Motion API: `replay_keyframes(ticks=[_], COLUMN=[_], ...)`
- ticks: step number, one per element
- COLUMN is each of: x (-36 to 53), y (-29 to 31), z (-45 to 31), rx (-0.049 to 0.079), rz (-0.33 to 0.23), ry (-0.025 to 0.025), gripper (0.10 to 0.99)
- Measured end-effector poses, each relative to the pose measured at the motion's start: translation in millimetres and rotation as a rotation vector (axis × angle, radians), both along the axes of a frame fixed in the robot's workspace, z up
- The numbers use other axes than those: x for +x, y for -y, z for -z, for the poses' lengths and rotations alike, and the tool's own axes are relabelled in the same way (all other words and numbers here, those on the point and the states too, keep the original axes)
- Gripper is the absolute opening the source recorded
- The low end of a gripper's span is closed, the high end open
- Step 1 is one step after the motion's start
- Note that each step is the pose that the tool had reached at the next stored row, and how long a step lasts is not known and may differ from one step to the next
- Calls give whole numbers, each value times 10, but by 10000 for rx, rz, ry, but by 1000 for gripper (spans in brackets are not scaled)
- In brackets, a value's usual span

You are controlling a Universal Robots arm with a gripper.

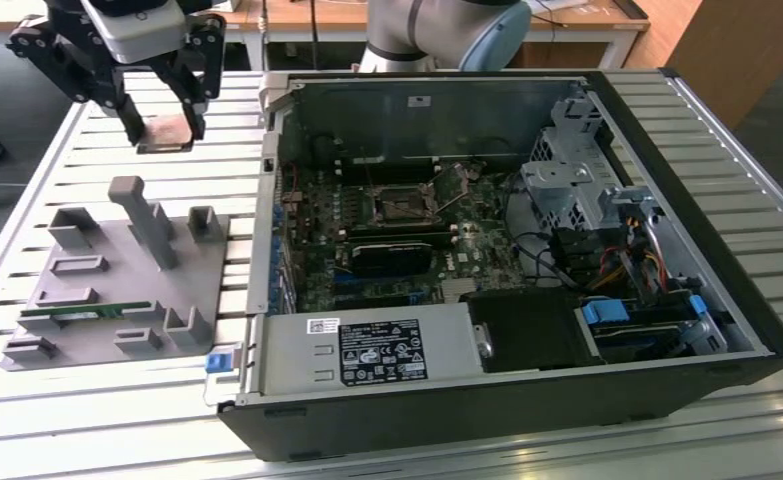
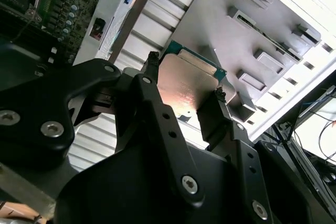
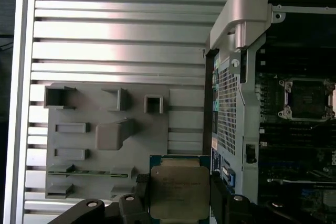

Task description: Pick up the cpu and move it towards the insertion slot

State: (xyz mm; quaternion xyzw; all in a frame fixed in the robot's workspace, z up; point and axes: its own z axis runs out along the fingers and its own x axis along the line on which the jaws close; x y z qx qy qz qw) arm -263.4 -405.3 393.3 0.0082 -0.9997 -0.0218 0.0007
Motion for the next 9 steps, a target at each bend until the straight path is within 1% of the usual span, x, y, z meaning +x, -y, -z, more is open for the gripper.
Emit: replay_keyframes(ticks=[9], x=[135], y=[0], z=[0], rx=[0], rz=[-1], ry=[0], gripper=[541])
